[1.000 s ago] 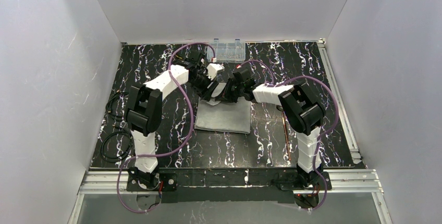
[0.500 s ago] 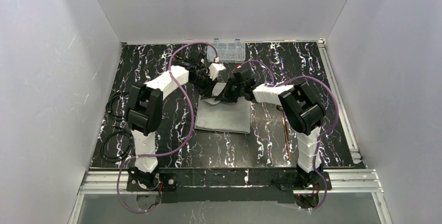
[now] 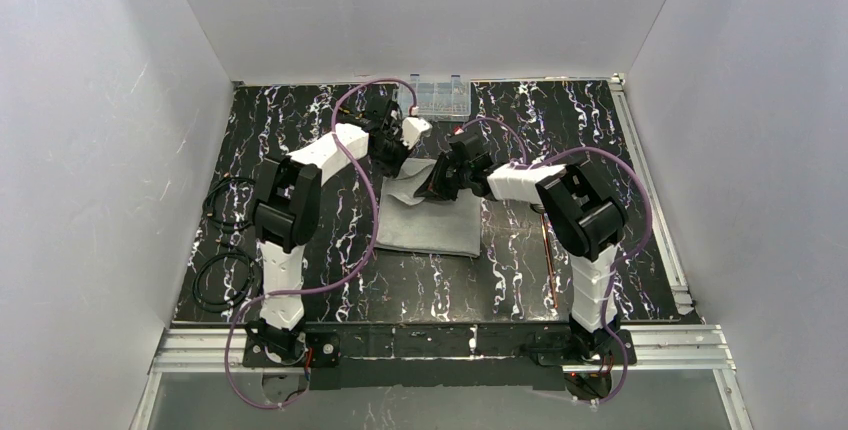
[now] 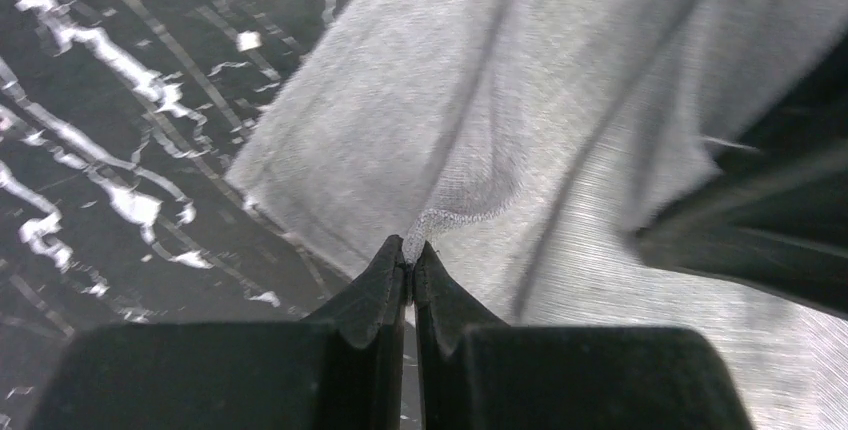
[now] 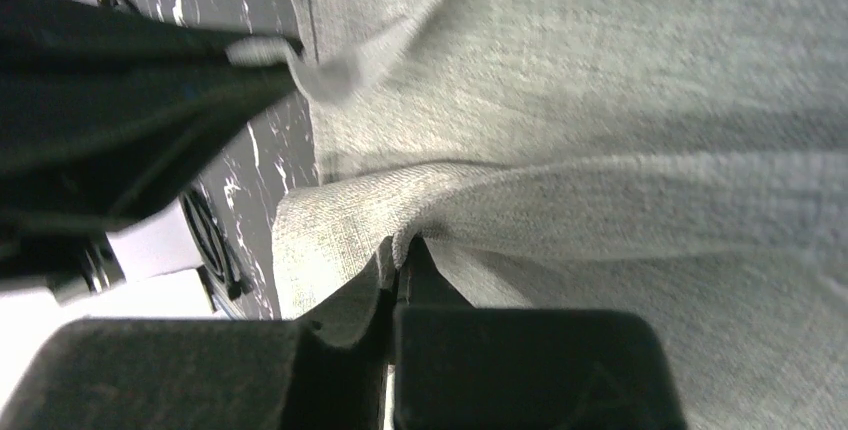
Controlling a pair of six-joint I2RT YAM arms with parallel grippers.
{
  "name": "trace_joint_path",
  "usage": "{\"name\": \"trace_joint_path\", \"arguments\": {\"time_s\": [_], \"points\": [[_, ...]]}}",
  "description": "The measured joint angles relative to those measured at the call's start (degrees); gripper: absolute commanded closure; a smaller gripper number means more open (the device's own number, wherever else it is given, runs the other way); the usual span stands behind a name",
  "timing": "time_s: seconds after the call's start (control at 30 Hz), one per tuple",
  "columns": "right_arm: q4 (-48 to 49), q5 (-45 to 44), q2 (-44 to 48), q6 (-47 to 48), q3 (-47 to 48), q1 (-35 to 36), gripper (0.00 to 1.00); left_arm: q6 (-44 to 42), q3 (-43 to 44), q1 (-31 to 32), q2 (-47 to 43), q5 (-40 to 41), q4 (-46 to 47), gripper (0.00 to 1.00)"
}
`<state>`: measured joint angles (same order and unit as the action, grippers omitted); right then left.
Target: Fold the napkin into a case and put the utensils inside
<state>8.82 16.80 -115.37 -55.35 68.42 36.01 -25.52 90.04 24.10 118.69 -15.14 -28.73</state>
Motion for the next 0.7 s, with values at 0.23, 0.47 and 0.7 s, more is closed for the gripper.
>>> {"name": "trace_joint_path", "arguments": {"time_s": [0.23, 0.47, 0.7], "points": [[0.42, 1.25, 1.4, 0.81, -1.88, -0.02, 0.99, 3.8, 0.11, -0.28, 1.03, 7.56, 2.8, 0.85], [0.39, 1.81, 1.6, 2.21, -1.88, -0.04, 0.99, 6.16, 0.13, -0.35, 1.01, 9.81, 3.02, 0.5], [0.15, 2.62, 2.36, 3.96, -1.84, -0.04, 0.99, 8.96, 0.13, -0.35, -1.09, 10.86, 2.86, 0.49]]}}
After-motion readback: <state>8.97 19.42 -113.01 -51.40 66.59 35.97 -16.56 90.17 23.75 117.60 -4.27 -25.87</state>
